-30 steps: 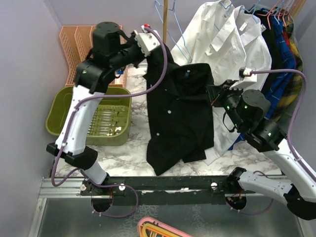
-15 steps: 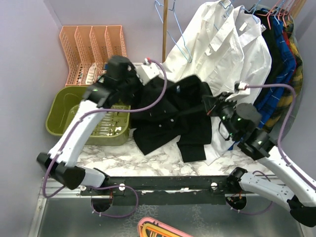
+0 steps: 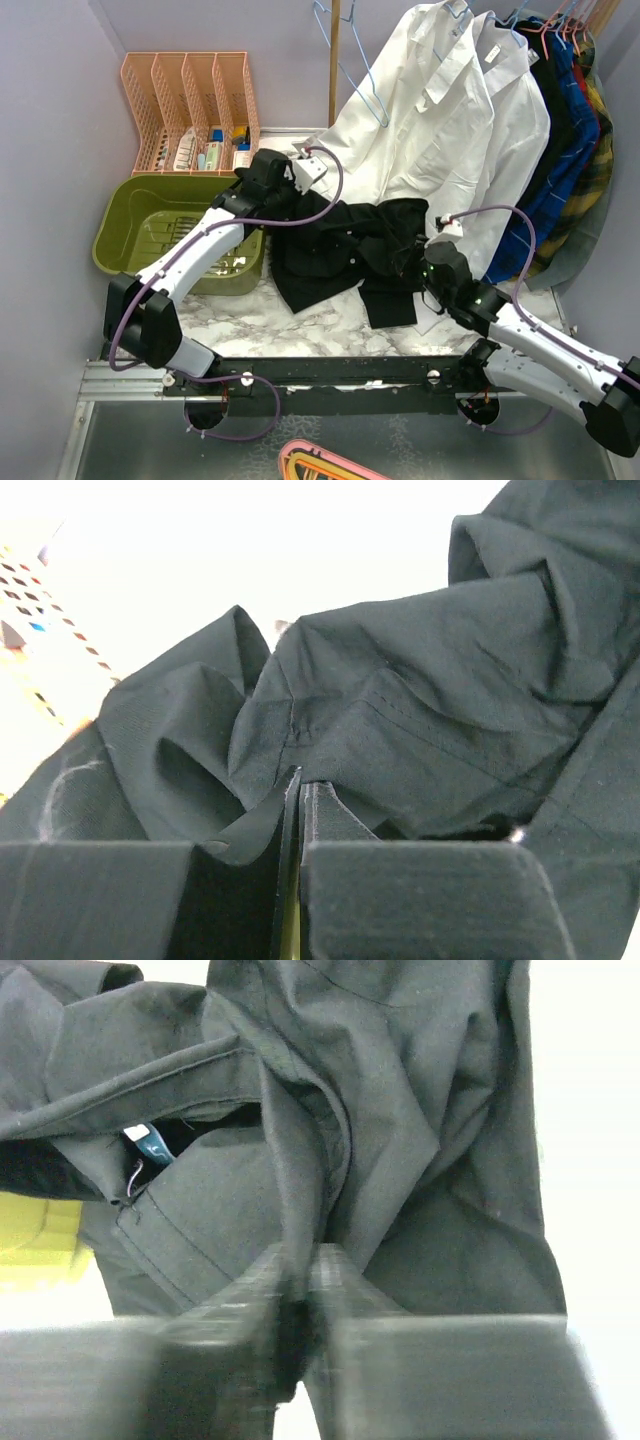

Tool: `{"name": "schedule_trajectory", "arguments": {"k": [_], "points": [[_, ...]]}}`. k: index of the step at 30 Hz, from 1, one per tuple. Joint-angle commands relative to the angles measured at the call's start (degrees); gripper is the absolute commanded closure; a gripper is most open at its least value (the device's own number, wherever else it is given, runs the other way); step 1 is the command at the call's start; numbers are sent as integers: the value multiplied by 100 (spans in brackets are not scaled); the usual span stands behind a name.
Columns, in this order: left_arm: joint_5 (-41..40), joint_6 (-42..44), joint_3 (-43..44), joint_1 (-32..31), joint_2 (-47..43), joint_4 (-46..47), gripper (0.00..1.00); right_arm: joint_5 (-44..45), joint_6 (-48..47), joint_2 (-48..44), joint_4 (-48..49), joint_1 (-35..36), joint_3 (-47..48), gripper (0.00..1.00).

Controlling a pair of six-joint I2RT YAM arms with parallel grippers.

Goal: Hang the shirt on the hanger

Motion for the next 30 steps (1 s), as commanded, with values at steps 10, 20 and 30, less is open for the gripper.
{"name": "schedule_trajectory", "arguments": {"k": [10,20,30], "points": [[-159,-390,1428,10,620,-385,32,-1127,-3918,-506,2647,19,116,1],[1130,-33,1579,41,-85,-1829,1,-3703,-5890,2254,2275,-596,1652,9],[2109,6,526,302,-1099,-2015,1,-5045,-6462,3080,1582,-801,2351,28]]}}
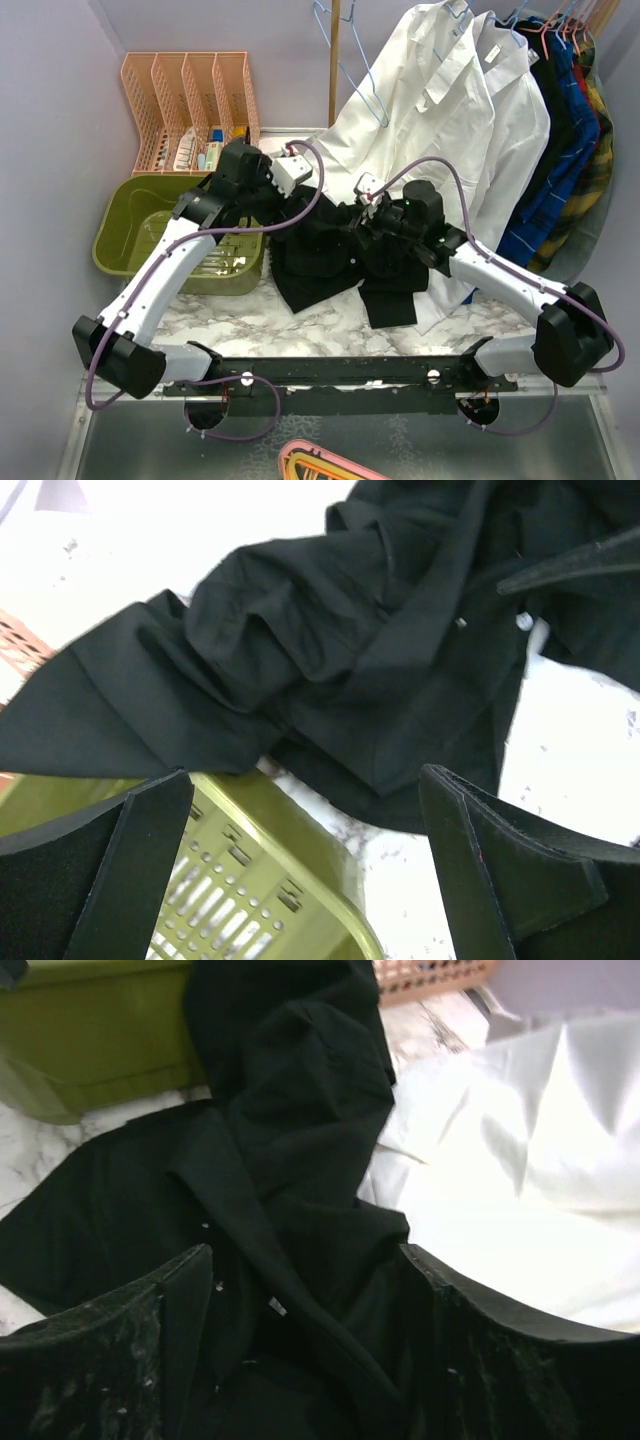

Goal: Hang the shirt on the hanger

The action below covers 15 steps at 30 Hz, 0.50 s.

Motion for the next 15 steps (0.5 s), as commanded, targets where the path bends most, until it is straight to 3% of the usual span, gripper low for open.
{"name": "schedule_trajectory", "arguments": {"k": [1,5,8,13,15], "points": [[1087,137,-493,103,-342,-306,1,-745,-425,178,-196,6,282,31],[1773,341,-719,112,-202,-627,1,-804,-499,481,-281,-34,451,44],[2008,288,-909,110,-75,-614,1,-934,-465,549,-301,-49,431,46],[1715,-272,-1374,165,-166,100,1,-988,-436,557,-72,-50,181,47],[1559,-487,-1498,216,-280,417,1,-940,-477,665,-48,-56,194,55]]}}
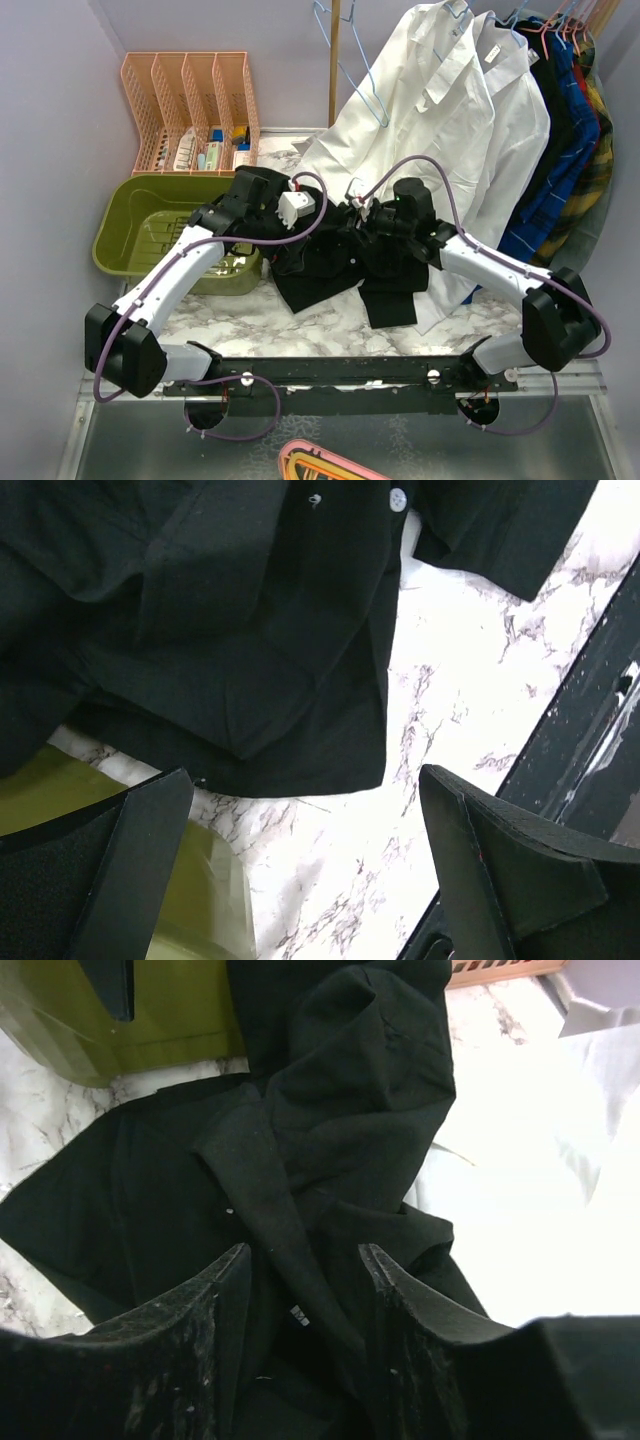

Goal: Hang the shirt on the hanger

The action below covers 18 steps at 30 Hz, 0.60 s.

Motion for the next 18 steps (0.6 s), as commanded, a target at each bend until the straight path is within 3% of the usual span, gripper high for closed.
{"name": "schedule_trajectory", "arguments": {"k": [1,4,6,9,10,18], "points": [[-61,-549,-225,103,-247,826,1,-111,-136,176,178,-27,-63,57],[-118,-669,-378,117,-257,1047,1,-24,-176,382,191,-35,56,69],[-180,-785,-434,119,-198,1131,1,-81,-200,487,119,-45,159,71],[-302,-868,-403,115,-97,1209,1,-205,-215,563,1,-74,301,96],[-326,-890,-377,119,-66,1235,1,-196,-197,560,-11,-84,330,99],[-607,-1261,-125,66,272,1629,1,405,235,69,337,-106,334,99]]}}
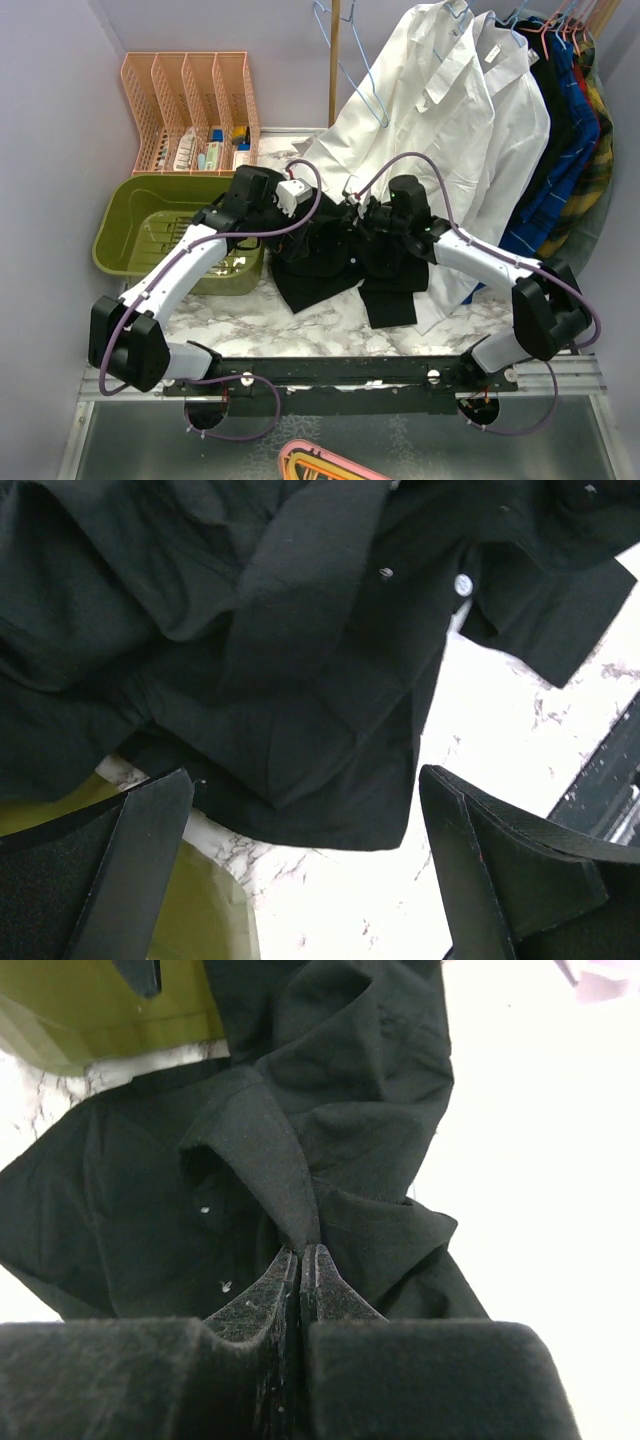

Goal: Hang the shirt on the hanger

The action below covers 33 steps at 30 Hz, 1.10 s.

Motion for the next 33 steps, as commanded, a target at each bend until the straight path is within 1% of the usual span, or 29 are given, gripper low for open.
{"name": "schedule_trajectory", "arguments": {"k": [1,5,8,12,16,17,20,23,24,29,33], "points": [[-545,-401,244,-55,210,603,1,564,402,-441,332,-28,248,99],[-1129,-599,594,-142,485,918,1,1100,714,-597,336,-28,406,99],[-1224,-691,970,-295,692,970,1,1750,1055,-670,477,-28,469,99],[-1404,-786,1223,-564,747,1166,1,2698,1496,-579,537,-28,672,99],[-1287,-1065,1391,-811,796,1201,1,3217,1737,-310,366,-28,956,99],[-1431,-1214,1371,-923,767,1272,1,3277,1784,-245,342,-28,1001,99],[-2577,-1515,1284,-1411,778,1368,1,3420,1855,-139,393,-28,1033,99],[-3899,-1639,1404,-1993,945,1297,1,3415,1881,-70,387,-28,1065,99],[-4199,-1687,1428,-2118,993,1321,1,3400,1905,-45,375,-28,1081,99],[-5223,-1985,1321,-2370,1163,1825,1,3349,2055,16,394,-28,1087,99],[-5841,-1902,1012,-2514,1327,2501,3,3310,2160,64,335,-28,1156,99]]}}
